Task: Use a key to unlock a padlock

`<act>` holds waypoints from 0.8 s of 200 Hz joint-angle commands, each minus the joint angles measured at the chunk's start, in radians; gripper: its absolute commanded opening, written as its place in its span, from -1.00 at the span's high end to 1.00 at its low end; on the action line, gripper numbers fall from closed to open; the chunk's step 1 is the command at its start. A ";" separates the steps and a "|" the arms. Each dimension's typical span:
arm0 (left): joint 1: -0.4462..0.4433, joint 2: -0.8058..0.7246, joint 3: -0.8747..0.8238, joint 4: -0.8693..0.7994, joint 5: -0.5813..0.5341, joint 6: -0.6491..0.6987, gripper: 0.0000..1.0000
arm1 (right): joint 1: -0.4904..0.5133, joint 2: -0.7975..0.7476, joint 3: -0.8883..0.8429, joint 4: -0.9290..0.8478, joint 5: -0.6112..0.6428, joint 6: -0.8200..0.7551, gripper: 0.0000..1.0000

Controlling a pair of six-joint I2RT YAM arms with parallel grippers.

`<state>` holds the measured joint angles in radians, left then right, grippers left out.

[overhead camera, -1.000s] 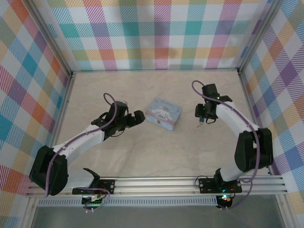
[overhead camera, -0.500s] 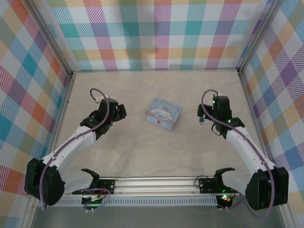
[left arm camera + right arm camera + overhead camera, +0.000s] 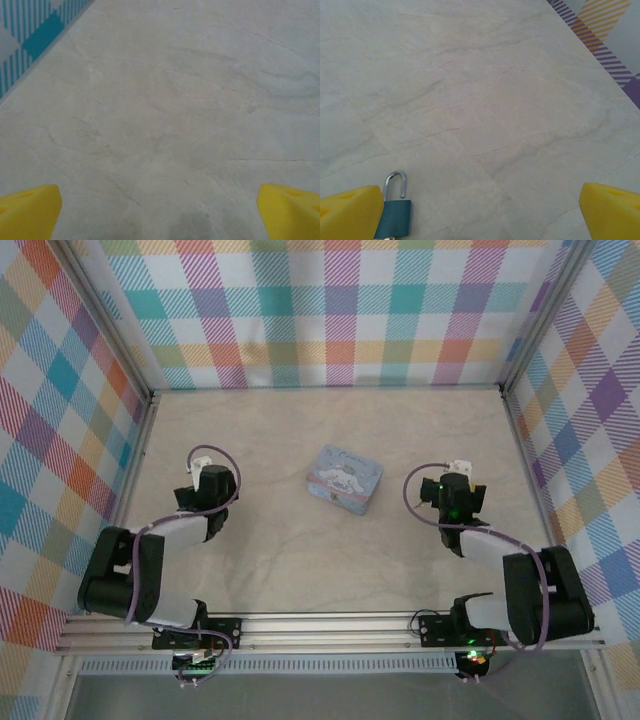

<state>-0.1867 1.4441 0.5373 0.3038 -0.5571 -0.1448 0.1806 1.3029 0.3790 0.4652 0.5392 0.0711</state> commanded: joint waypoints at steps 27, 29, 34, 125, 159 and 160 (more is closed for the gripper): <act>0.036 0.067 -0.110 0.469 0.095 0.132 -1.00 | -0.047 0.084 -0.041 0.381 -0.103 -0.045 -0.99; 0.037 0.065 -0.110 0.469 0.103 0.132 -1.00 | -0.049 0.094 -0.042 0.393 -0.108 -0.042 -0.99; 0.037 0.052 -0.104 0.427 0.128 0.131 -1.00 | -0.054 0.121 -0.049 0.434 -0.115 -0.036 -0.99; 0.090 0.115 -0.141 0.541 0.272 0.131 -1.00 | -0.133 0.228 0.009 0.406 -0.353 -0.031 -0.99; 0.090 0.117 -0.142 0.548 0.271 0.131 -1.00 | -0.133 0.231 0.014 0.400 -0.357 -0.030 -0.99; 0.090 0.117 -0.143 0.547 0.270 0.132 -1.00 | -0.134 0.232 0.014 0.399 -0.357 -0.030 -0.99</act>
<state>-0.1040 1.5608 0.4042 0.8120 -0.3023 -0.0250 0.0517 1.5375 0.3630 0.8379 0.2127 0.0364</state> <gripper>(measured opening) 0.998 0.997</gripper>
